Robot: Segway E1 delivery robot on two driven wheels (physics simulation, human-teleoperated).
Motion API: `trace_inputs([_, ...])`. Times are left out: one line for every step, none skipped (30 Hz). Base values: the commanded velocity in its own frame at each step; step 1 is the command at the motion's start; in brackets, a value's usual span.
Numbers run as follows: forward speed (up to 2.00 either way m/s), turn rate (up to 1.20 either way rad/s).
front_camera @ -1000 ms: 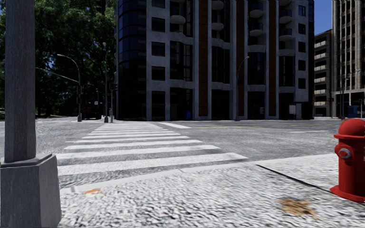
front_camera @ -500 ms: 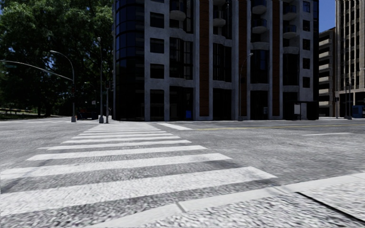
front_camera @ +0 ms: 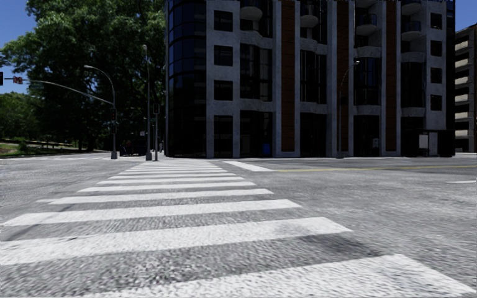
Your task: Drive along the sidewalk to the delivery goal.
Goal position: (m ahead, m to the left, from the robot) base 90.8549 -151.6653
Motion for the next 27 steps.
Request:
trace_inputs([1.19,0.46])
trace_inputs([1.18,0.46])
trace_inputs([1.18,0.46])
trace_inputs([1.17,0.43])
trace_inputs([1.17,0.41])
trace_inputs([1.17,0.41])
trace_inputs([1.17,0.41])
trace_inputs([1.17,0.41])
trace_inputs([1.17,0.41])
trace_inputs([1.17,0.41])
trace_inputs([1.17,0.41])
trace_inputs([1.17,0.41])
trace_inputs([1.17,0.41])
trace_inputs([1.17,0.41])
trace_inputs([1.17,0.40])
trace_inputs([1.17,0.40])
trace_inputs([1.17,0.38])
trace_inputs([1.17,0.00])
trace_inputs([1.17,0.00])
trace_inputs([1.17,0.00])
trace_inputs([1.17,0.00])
trace_inputs([1.17,0.00])
trace_inputs([1.17,0.00])
trace_inputs([1.17,0.00])
trace_inputs([1.17,0.00])
trace_inputs([1.17,0.00])
trace_inputs([1.17,0.00])
